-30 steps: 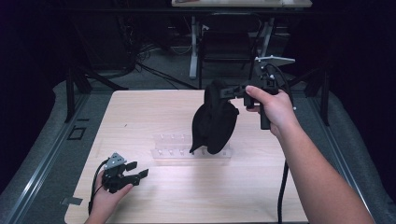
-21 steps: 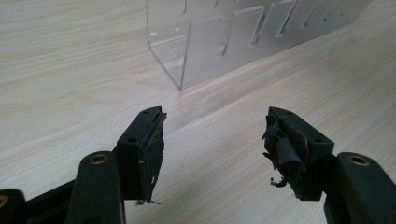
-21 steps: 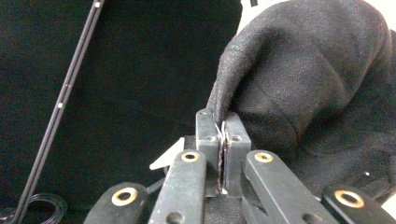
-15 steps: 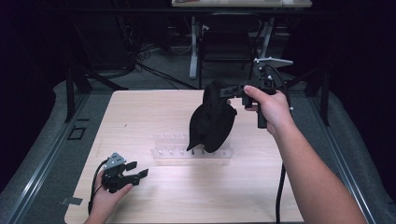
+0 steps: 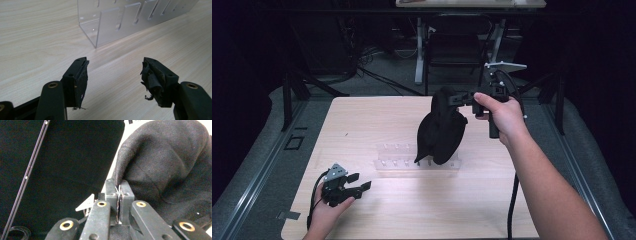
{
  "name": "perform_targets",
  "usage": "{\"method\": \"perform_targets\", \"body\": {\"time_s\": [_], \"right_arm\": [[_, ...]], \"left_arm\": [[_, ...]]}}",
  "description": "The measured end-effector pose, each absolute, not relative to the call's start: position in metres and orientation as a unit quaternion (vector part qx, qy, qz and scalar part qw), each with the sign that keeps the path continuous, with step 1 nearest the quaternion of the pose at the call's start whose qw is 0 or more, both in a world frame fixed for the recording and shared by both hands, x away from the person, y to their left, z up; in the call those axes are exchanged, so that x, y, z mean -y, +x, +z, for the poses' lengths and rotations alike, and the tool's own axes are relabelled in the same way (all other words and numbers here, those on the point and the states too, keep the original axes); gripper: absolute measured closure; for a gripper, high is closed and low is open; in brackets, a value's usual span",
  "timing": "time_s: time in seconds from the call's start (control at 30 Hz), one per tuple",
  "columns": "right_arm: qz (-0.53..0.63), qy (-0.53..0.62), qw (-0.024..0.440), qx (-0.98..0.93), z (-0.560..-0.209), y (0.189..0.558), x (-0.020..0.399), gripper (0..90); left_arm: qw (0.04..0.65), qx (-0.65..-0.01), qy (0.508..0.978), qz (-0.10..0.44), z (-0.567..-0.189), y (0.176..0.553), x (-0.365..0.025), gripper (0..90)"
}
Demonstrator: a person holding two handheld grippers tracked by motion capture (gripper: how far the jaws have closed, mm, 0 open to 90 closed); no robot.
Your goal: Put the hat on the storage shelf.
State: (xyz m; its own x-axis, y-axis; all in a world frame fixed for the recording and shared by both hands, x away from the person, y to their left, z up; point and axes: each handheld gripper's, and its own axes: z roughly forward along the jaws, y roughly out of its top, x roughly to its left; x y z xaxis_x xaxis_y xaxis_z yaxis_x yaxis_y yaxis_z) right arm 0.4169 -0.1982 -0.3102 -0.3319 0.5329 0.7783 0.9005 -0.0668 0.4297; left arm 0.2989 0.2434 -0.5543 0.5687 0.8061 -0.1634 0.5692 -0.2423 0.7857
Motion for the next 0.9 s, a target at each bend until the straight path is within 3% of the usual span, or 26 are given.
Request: {"method": "perform_targets", "body": {"time_s": [0.9], "right_arm": [[-0.491,-0.530,0.211,0.658,-0.318,0.419,0.175,88.1]], "left_arm": [[0.470,-0.395,0.776,0.143,-0.535,0.289,-0.216,44.4]]}}
